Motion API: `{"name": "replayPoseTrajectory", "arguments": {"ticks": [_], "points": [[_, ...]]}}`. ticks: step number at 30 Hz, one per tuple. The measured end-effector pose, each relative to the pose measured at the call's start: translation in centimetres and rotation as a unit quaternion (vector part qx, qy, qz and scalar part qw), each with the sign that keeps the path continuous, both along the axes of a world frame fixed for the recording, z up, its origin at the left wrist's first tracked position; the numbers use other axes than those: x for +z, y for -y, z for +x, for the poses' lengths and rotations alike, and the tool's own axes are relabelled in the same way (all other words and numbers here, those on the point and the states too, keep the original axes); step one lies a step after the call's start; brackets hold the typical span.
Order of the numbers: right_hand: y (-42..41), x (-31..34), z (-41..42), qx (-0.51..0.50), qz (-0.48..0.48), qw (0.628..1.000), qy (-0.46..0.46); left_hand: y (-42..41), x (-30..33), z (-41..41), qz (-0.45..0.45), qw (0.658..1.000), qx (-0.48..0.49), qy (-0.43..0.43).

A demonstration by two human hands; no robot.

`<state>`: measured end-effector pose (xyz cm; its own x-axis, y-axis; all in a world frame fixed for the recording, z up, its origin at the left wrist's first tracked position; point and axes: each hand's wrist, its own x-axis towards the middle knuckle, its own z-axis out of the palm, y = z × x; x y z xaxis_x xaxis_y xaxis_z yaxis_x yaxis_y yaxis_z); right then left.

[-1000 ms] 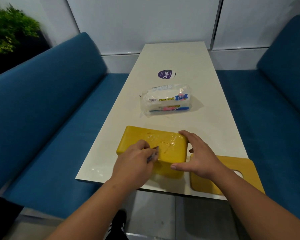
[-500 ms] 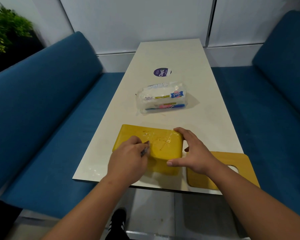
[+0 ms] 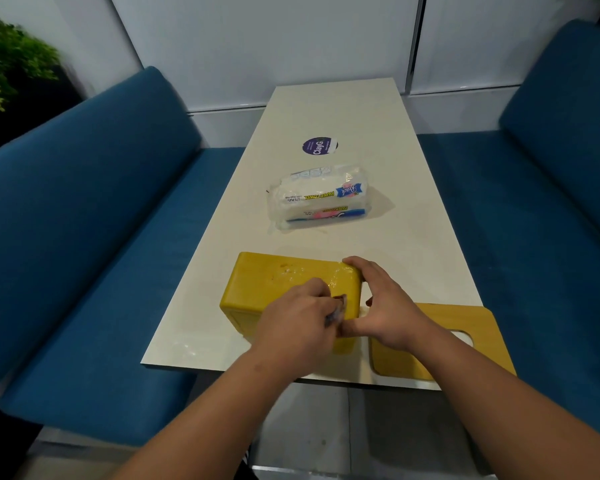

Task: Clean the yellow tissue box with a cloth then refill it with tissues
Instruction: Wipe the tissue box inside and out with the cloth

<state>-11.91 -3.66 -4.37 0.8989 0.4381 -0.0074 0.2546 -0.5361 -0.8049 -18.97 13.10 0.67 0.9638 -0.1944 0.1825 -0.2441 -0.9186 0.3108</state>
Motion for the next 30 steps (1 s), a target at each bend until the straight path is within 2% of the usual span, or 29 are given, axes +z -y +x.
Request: {"name": "replayPoseTrajectory", "arguments": {"ticks": [2, 6, 9, 13, 18, 20, 23, 30], "points": [[0.0, 0.2, 0.0, 0.001, -0.002, 1.000, -0.004, -0.7, 0.0, 0.2, 0.011, 1.000, -0.007, -0.012], [0.2, 0.2, -0.1, 0.004, -0.007, 1.000, -0.015, -4.3, 0.1, -0.2, 0.017, 0.997, 0.074, -0.016], [0.1, 0.2, -0.3, -0.013, -0.005, 1.000, -0.024, -3.9, 1.3, 0.0, 0.035, 0.995, 0.088, -0.040], [-0.1, 0.2, -0.3, -0.028, 0.002, 0.999, -0.033, -1.5, 3.2, 1.7, -0.035, 0.997, 0.061, -0.038], [-0.2, 0.1, -0.2, -0.031, 0.026, 0.999, -0.031, 2.0, 3.2, 4.1, -0.063, 0.995, 0.071, -0.018], [-0.3, 0.2, -0.3, -0.033, 0.039, 0.998, -0.033, 2.3, 2.2, 3.8, -0.021, 0.997, 0.062, -0.029], [-0.4, 0.2, -0.3, -0.034, 0.030, 0.999, -0.029, 2.4, 1.0, 3.0, 0.061, 0.997, 0.056, -0.003], [-0.4, 0.5, -0.3, -0.037, 0.010, 0.999, -0.035, 3.0, 0.7, 3.6, 0.049, 0.994, 0.101, -0.010]]}}
